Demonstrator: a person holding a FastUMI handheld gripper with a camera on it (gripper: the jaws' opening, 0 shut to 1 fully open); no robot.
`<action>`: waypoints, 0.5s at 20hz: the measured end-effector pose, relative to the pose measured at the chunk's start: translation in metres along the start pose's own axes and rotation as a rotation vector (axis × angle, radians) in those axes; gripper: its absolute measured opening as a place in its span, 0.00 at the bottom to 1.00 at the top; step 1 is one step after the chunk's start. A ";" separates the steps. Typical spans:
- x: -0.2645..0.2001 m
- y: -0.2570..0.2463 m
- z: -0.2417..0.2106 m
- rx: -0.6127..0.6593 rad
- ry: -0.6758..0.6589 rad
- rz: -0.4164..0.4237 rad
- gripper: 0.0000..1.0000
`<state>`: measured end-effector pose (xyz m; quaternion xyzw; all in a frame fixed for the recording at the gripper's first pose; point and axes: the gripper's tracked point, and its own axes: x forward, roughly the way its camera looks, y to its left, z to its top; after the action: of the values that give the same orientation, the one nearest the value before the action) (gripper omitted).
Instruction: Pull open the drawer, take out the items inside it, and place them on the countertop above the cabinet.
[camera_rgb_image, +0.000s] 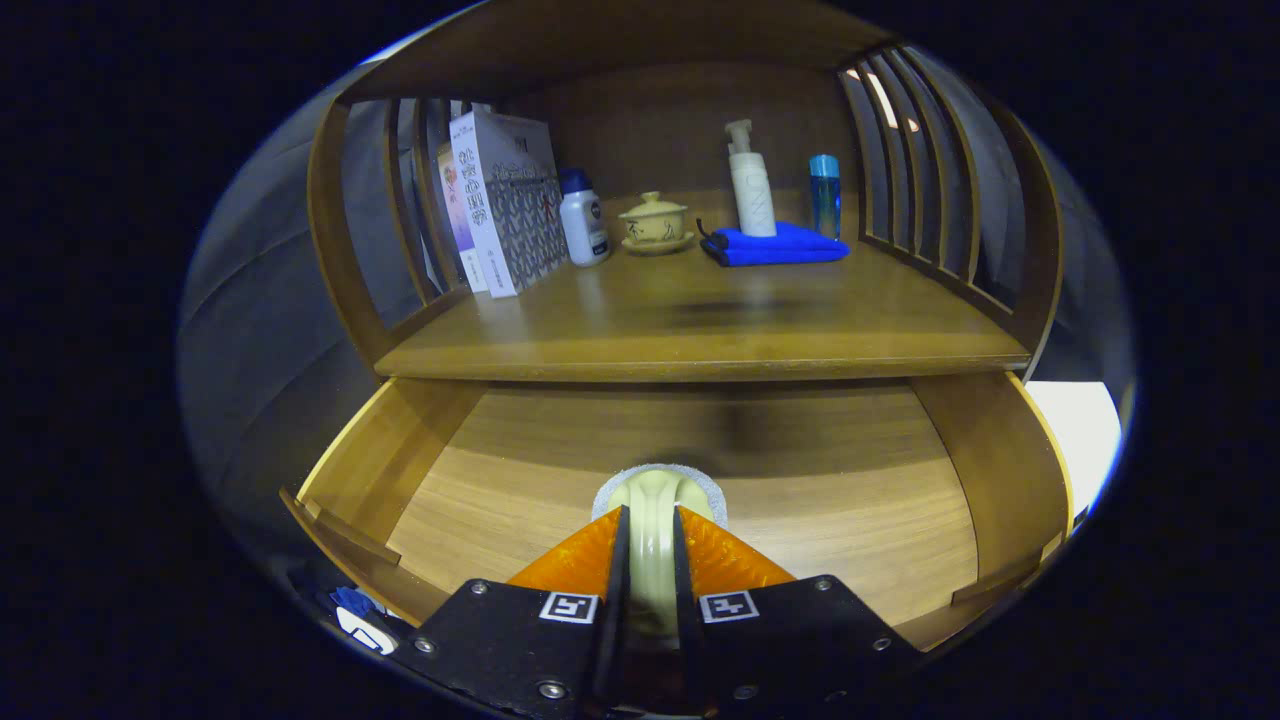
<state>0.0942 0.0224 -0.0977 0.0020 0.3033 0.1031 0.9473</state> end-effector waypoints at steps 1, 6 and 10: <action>-0.003 -0.001 0.003 -0.002 -0.015 -0.004 0.23; -0.018 0.002 0.027 0.011 -0.097 -0.004 0.23; -0.030 0.004 0.052 0.022 -0.150 0.006 0.23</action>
<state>0.0990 0.0238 -0.0381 0.0208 0.2325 0.1020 0.9670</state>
